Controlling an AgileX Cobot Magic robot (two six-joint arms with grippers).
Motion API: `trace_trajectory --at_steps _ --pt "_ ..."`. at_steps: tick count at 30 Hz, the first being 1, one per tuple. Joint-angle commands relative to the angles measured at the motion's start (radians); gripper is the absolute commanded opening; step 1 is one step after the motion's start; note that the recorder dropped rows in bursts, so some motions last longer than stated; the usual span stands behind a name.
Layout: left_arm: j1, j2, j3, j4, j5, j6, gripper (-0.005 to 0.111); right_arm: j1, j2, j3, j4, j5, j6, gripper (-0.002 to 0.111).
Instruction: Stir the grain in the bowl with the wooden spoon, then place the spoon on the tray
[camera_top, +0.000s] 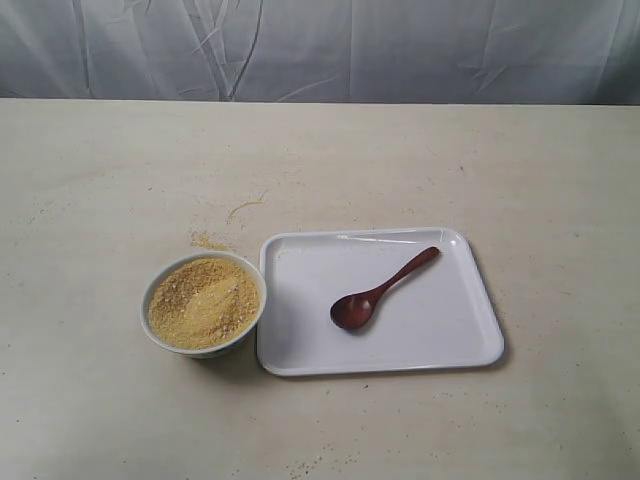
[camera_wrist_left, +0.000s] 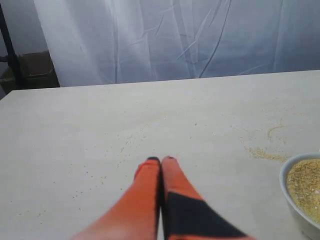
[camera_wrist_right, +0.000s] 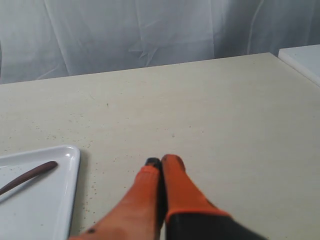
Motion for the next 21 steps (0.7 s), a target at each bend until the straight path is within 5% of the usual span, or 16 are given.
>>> trace_trajectory --at_steps 1,21 --pt "0.002 -0.005 0.005 0.003 -0.01 0.002 0.0 -0.014 -0.005 0.002 -0.001 -0.009 0.0 0.001" --pt "0.002 -0.005 0.005 0.003 -0.01 0.002 0.0 0.032 -0.005 0.002 -0.001 -0.013 0.0 0.001"
